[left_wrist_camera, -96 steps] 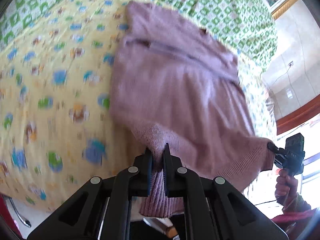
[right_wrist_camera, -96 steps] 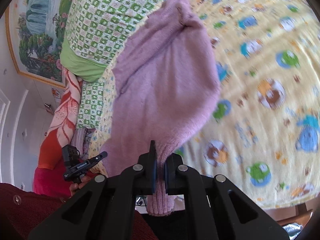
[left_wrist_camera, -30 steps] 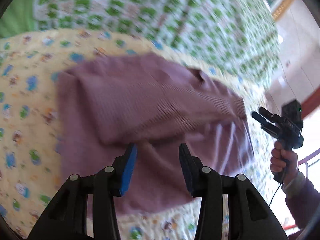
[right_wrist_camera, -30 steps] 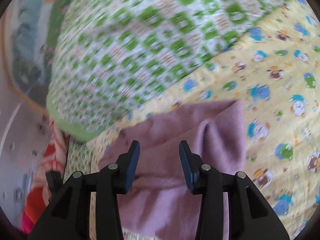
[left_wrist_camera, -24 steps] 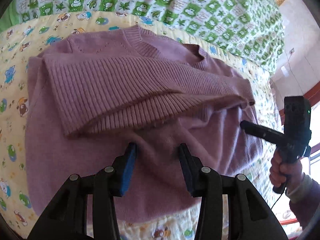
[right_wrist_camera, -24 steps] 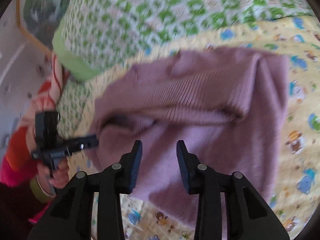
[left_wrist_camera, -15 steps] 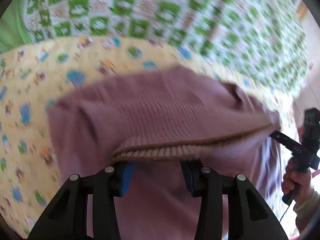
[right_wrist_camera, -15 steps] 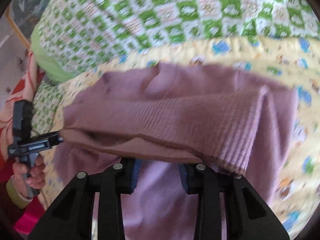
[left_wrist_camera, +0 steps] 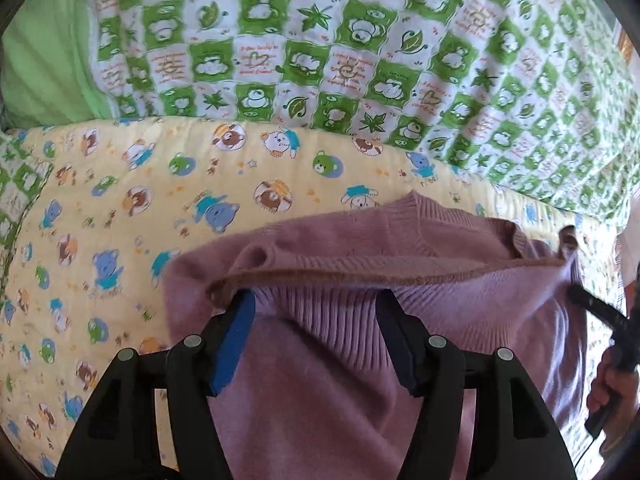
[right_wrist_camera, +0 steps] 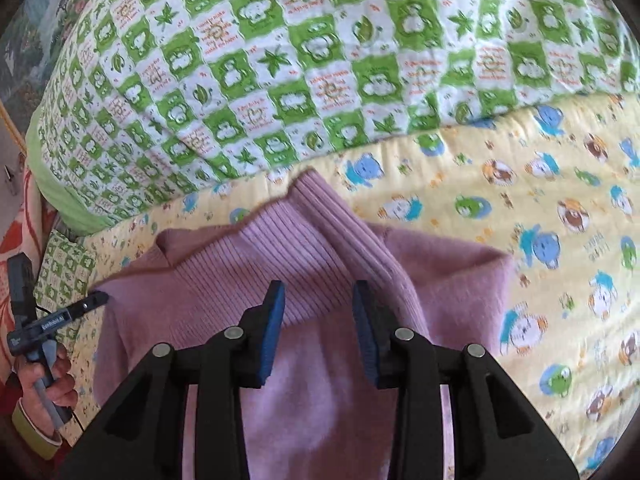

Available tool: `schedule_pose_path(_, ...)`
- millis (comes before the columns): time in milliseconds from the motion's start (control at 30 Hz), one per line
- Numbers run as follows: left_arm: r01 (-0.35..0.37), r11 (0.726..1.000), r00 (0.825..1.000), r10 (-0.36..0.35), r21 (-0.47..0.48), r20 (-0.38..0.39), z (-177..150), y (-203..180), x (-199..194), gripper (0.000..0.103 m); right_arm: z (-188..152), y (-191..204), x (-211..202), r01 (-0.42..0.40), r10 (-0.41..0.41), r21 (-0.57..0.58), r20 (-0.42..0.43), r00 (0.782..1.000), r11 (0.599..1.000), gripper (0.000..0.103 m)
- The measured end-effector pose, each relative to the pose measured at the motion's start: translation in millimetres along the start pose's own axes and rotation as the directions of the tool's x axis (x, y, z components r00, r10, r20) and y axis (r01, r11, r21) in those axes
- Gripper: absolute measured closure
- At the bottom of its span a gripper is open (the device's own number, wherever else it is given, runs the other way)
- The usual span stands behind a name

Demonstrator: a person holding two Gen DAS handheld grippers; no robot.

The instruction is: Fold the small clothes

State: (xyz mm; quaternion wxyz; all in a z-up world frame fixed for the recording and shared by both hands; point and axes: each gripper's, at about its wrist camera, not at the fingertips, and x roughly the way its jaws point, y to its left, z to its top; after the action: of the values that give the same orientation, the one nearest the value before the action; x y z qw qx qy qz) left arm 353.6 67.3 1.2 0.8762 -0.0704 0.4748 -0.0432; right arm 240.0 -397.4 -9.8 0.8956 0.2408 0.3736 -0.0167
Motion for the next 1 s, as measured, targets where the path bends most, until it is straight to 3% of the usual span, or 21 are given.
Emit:
schedule_pose_path(133,-0.016,1.0,1.0,0.016,0.026,0.004,21,-13,15,0.04,-4,1,12,-0.039,0.04,0.036,-0.02,0.999,0.999,0.066)
schedule_pose_path(233,-0.047,0.998,0.999,0.048,0.031,-0.013,33,-20,30,0.039,-1,15,25,-0.056,0.055,-0.019,-0.037,0.998,0.998,0.066)
schedule_pose_path(367,-0.127,0.991,0.99,0.129,0.029,-0.05,41,-15,52,0.039,11,4,48,0.032,-0.031,0.001,-0.052,0.998,1.0,0.067)
schedule_pose_path(500,-0.073,0.997,0.997,0.073,-0.007,-0.028,37,-3,30,0.039,22,-12,51,0.074,-0.073,0.049,-0.024,0.997,0.996,0.071)
schedule_pose_path(567,-0.066,0.998,0.998,0.066,-0.019,-0.018,28,4,13,0.03,23,-15,40,0.087,-0.087,0.069,-0.002,0.996,0.994,0.07)
schedule_pose_path(667,-0.067,0.998,0.998,0.067,-0.012,-0.009,1,16,-13,0.028,19,-14,23,0.125,-0.127,0.066,0.031,0.991,0.99,0.067)
schedule_pose_path(733,-0.071,0.997,0.997,0.07,-0.008,-0.023,-22,26,-25,0.028,13,-18,9,0.077,-0.081,0.093,0.032,0.996,0.993,0.061)
schedule_pose_path(833,-0.084,0.996,0.994,0.082,-0.023,-0.067,-58,41,-35,0.027,-9,-21,-15,0.049,-0.051,0.081,0.023,0.998,0.996,0.051)
schedule_pose_path(1000,-0.098,0.989,0.985,0.081,-0.109,-0.15,-118,66,-43,0.027,-48,-20,-42,0.07,-0.069,0.015,-0.015,0.997,0.997,0.049)
